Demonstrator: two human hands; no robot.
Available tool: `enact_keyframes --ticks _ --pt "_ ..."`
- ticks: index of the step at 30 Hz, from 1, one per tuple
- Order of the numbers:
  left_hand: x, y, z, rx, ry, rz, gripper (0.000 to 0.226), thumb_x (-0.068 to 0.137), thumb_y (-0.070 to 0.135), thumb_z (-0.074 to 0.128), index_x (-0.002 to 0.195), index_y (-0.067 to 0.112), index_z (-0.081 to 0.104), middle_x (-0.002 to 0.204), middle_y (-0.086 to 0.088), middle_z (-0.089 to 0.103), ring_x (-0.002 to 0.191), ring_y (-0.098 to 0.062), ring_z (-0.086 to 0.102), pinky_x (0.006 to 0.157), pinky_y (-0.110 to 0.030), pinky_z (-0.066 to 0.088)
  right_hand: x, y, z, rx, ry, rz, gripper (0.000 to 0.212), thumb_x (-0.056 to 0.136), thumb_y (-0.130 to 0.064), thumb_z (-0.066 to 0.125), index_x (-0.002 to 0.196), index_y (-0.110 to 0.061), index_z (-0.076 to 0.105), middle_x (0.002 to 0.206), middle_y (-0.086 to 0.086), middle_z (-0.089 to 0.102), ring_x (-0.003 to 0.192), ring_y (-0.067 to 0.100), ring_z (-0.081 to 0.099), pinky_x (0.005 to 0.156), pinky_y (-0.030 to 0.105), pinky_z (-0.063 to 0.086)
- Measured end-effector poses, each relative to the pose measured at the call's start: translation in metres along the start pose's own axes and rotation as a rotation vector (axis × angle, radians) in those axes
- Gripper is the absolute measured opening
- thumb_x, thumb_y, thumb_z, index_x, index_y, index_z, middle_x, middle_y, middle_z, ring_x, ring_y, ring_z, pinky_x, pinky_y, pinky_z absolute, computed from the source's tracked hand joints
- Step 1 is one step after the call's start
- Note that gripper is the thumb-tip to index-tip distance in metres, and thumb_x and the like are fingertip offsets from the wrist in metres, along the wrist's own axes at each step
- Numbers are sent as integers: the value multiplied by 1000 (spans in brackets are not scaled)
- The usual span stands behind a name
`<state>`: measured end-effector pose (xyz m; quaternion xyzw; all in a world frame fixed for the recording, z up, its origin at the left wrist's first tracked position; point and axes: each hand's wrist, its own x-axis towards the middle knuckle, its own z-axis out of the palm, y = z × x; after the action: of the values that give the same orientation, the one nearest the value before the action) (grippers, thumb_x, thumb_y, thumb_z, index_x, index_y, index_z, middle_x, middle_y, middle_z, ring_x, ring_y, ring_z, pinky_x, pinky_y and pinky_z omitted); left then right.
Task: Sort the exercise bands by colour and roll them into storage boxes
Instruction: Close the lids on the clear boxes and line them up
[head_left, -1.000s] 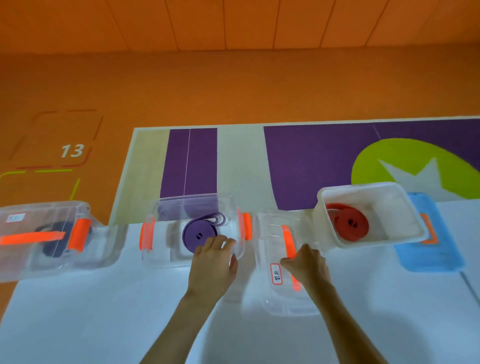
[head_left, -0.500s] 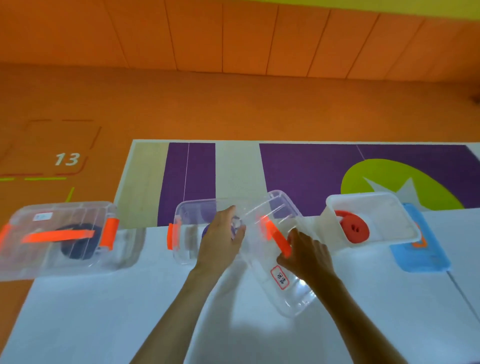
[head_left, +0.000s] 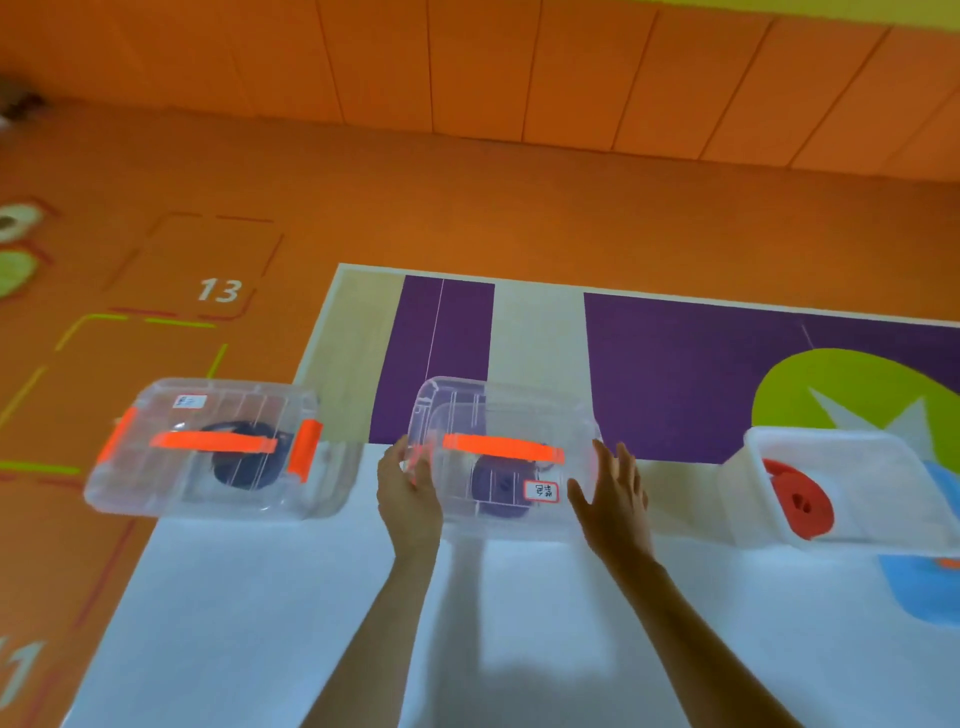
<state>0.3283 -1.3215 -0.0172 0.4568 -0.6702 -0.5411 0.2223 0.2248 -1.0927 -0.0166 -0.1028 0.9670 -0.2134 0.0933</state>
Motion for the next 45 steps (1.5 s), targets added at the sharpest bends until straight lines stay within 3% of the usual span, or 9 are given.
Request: enact_keyframes --ticks 5,15,19,27,31,36,40,43,45 --pt "-17 10 9 84 119 20 33 106 21 59 137 11 61 130 -5 69 120 -26 63 102 -43 52 -1 32 10 178 -109 -28 70 106 -30 55 165 -14 21 168 9 33 151 31 38 120 43 34" --pt "-4 -3 -4 74 78 -14 19 99 29 72 115 19 69 99 1 74 90 -23 72 82 -31 53 0 26 12 299 197 6 34 85 -1 77 119 -4 69 111 18 76 93 36 73 81 34 55" --pt "1 -10 -15 52 73 65 28 94 29 80 119 17 76 95 13 73 84 2 71 89 -27 56 -7 28 14 318 259 -37 30 78 7 79 106 -4 74 109 13 78 87 32 75 77 14 44" --pt "-3 3 -17 -37 37 54 13 96 22 77 109 22 76 93 26 72 83 9 71 80 -12 53 -7 24 16 367 234 -46 42 100 -13 67 139 -2 61 141 17 64 128 34 62 107 31 42" --pt "0 -17 -19 137 -37 44 18 95 31 77 109 19 78 96 7 79 90 -16 74 81 -30 55 -11 27 18 354 259 12 44 96 -6 70 139 0 61 133 18 68 118 36 66 99 33 46" --pt "-1 -31 -15 172 -90 0 25 93 34 79 105 13 75 100 -2 77 95 -25 72 74 -22 47 -20 39 24 382 249 78 32 97 -8 69 128 -2 64 122 15 66 109 34 65 93 32 44" --pt "0 -36 -11 213 -11 56 23 91 32 82 104 13 79 125 -8 66 123 -27 57 93 -33 44 -11 37 21 469 127 218 30 99 -10 64 128 -6 58 122 10 57 104 23 52 88 33 42" --pt "6 -37 -13 -90 -144 -116 16 94 23 79 102 15 68 118 -13 69 108 -20 64 96 -39 51 8 26 18 621 41 422 31 97 -8 63 125 -8 50 120 13 58 97 27 55 81 36 43" --pt "10 -28 -17 -335 -226 -359 37 92 19 82 113 23 52 112 -14 70 87 -16 64 83 -37 54 17 19 15 788 74 526 36 98 -11 63 130 -9 46 119 14 58 96 28 56 81 39 47"
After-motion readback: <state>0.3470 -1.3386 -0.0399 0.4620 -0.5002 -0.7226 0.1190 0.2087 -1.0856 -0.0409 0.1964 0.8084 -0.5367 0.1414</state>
